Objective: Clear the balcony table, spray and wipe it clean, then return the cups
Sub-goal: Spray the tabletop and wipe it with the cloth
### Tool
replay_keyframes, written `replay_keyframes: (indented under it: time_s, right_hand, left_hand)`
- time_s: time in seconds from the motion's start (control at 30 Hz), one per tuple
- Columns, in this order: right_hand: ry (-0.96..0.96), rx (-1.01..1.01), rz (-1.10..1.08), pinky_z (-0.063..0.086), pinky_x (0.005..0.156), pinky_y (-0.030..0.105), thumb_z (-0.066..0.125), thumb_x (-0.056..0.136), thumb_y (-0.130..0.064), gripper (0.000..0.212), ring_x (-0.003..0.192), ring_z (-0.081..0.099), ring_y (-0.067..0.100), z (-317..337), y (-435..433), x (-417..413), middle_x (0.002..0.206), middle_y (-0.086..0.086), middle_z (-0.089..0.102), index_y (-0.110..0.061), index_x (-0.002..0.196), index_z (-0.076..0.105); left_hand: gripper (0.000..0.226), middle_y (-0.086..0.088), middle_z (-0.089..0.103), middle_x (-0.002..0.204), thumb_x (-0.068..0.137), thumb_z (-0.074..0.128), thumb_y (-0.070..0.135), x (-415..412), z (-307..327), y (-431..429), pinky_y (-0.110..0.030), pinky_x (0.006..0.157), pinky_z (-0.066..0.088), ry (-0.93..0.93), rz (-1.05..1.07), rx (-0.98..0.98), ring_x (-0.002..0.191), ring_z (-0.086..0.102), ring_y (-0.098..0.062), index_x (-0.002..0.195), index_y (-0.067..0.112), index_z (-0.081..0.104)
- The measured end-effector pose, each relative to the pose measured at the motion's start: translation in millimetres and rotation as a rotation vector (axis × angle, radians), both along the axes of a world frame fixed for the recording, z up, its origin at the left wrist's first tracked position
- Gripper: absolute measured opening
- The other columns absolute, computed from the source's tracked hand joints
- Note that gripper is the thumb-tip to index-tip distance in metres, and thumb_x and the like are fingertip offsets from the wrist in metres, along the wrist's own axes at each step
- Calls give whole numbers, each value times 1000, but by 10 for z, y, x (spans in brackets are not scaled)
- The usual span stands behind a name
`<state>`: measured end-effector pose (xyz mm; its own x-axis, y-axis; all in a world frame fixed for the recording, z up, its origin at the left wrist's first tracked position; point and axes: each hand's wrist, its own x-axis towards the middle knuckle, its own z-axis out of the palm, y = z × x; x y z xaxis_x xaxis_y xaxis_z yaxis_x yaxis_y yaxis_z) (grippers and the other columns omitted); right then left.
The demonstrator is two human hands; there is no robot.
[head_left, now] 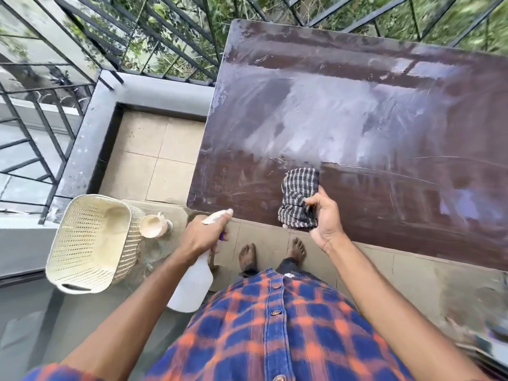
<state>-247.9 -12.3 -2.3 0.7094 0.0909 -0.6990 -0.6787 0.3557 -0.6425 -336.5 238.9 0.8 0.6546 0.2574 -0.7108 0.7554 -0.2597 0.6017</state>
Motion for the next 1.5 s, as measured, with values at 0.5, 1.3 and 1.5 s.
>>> replay_keyframes:
  time_s: [0.5, 1.3, 1.5]
  right_hand:
    - [-77, -130, -268, 51, 86, 50, 60, 74, -17, 28, 92, 62, 30, 19, -404, -157, 95, 8, 68, -18, 101, 67]
    - [-115, -96, -210, 53, 90, 57, 66, 77, -23, 33, 90, 67, 30, 132, -411, -252, 97, 9, 72, -15, 109, 67]
    - [-130, -132, -118, 56, 83, 44, 67, 79, -22, 32, 89, 69, 21, 126, -257, -180, 98, 2, 74, -17, 110, 69]
  left_hand:
    - [64, -7, 66, 56, 85, 62, 71, 390, 56, -641, -30, 51, 47, -32, -224, -106, 45, 53, -23, 76, 10, 76]
    - [59, -9, 74, 67, 95, 60, 61, 580, 191, -609, -31, 56, 52, -169, 78, 4, 42, 57, -17, 73, 7, 70]
    - [59, -4, 67, 59, 90, 59, 66, 476, 168, -401, -37, 58, 54, -151, 207, 100, 39, 56, -17, 73, 11, 69]
